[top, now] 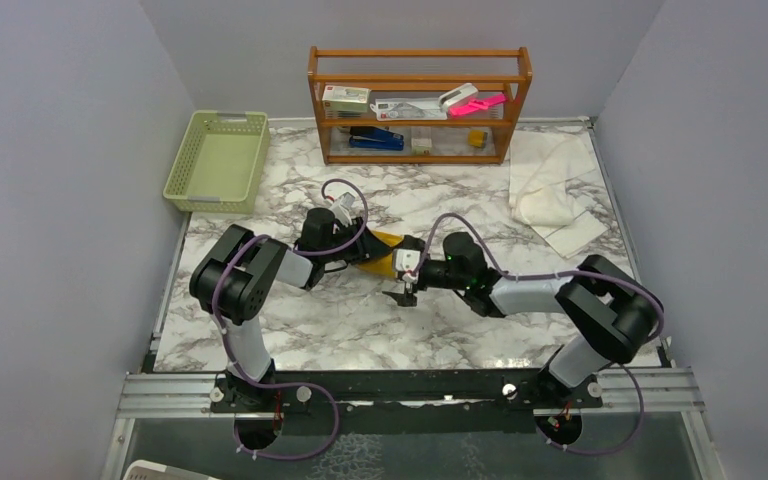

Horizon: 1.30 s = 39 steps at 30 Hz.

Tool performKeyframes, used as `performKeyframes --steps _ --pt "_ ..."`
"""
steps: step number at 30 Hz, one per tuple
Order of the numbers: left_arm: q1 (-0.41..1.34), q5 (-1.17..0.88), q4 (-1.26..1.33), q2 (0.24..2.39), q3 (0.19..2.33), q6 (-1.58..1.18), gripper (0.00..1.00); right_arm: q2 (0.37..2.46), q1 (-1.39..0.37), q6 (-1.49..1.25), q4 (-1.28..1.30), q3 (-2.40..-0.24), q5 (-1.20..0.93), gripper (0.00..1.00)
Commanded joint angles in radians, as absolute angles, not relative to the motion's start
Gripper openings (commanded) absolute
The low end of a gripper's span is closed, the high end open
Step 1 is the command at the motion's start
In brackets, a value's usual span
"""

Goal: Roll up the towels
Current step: Roll the towel at the center of the board.

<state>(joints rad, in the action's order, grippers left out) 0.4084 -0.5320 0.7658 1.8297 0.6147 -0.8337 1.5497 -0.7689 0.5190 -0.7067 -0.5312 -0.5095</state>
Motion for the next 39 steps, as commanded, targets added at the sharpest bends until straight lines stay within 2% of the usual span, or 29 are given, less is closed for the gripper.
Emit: performKeyframes --steps 1,5,8,11,13,15,21,24,30,31,33,36,39 --pt "0.414 -0.417 0.524 1.921 0.575 -0.742 0.33 1.632 -0.788 0.661 -0.565 -0.619 -0.435 0.95" --pt "0.415 -0.41 0.508 1.916 0.576 -0.741 0.33 1.677 -0.79 0.646 -0.451 -0.692 -0.408 0.83" --pt "0.414 -0.408 0.497 1.915 0.579 -0.746 0.33 1.687 -0.79 0.616 -0.401 -0.726 -0.375 0.79" --pt "0.414 -0.409 0.486 1.917 0.584 -0.757 0.32 1.698 -0.791 0.606 -0.303 -0.772 -0.35 0.69" --pt "0.415 -0.408 0.478 1.92 0.59 -0.764 0.26 1.708 -0.795 0.595 -0.235 -0.8 -0.326 0.65" --pt "0.414 -0.409 0.471 1.923 0.597 -0.767 0.17 1.718 -0.811 0.59 -0.186 -0.818 -0.298 0.64" --pt "0.415 -0.402 0.455 1.917 0.606 -0.767 0.1 1.737 -0.837 0.562 -0.09 -0.842 -0.259 0.63" --pt "0.414 -0.394 0.445 1.908 0.606 -0.762 0.0 1.761 -0.839 0.562 -0.06 -0.863 -0.247 0.63" --pt "0.414 -0.383 0.423 1.881 0.609 -0.756 0.0 1.822 -0.838 0.538 0.01 -0.933 -0.232 0.61" --pt "0.413 -0.383 0.416 1.873 0.614 -0.755 0.0 1.836 -0.839 0.523 0.024 -0.947 -0.221 0.58" --pt "0.409 -0.385 0.391 1.853 0.625 -0.752 0.0 1.865 -0.839 0.499 0.064 -0.976 -0.212 0.45" --pt "0.398 -0.375 0.34 1.795 0.651 -0.743 0.0 1.906 -0.838 0.459 0.133 -1.02 -0.233 0.14" --pt "0.383 -0.348 0.258 1.727 0.691 -0.729 0.0 1.907 -0.826 0.407 0.178 -1.045 -0.314 0.01"
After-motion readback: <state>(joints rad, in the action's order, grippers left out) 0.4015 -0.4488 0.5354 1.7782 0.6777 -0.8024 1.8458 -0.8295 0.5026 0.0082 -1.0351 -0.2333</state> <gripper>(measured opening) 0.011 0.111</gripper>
